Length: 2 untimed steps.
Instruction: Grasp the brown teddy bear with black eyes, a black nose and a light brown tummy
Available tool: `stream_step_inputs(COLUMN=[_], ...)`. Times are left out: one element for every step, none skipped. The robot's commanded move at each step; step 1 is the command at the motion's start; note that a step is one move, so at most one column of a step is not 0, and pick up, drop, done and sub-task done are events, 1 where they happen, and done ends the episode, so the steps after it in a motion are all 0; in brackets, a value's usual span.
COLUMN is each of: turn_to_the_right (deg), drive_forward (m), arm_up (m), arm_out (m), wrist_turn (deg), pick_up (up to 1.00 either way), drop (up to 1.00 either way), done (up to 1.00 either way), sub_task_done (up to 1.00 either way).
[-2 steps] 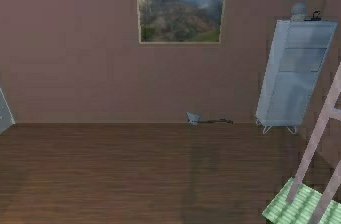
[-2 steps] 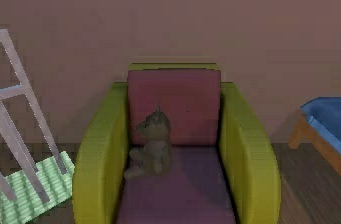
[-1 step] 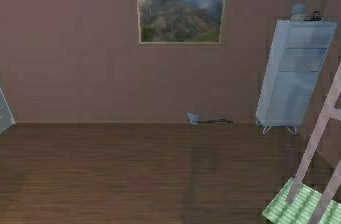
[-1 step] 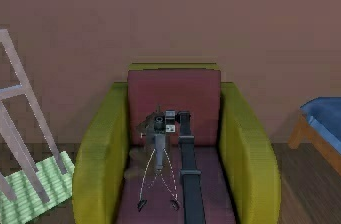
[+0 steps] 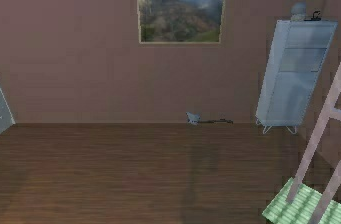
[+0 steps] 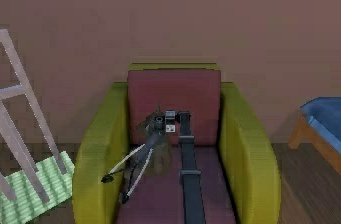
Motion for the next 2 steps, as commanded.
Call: stream_step_inputs(turn_to_the_right=[0.0, 0.0], drive_forward=[0.00, 0.00], arm_up=[0.00, 0.00], arm_out=[0.00, 0.00], wrist_turn=[45.0, 45.0], pick_up=[0.00, 0.00], drop=[0.00, 0.00], done=[0.00, 0.00], sub_task_done=[0.00, 0.00])
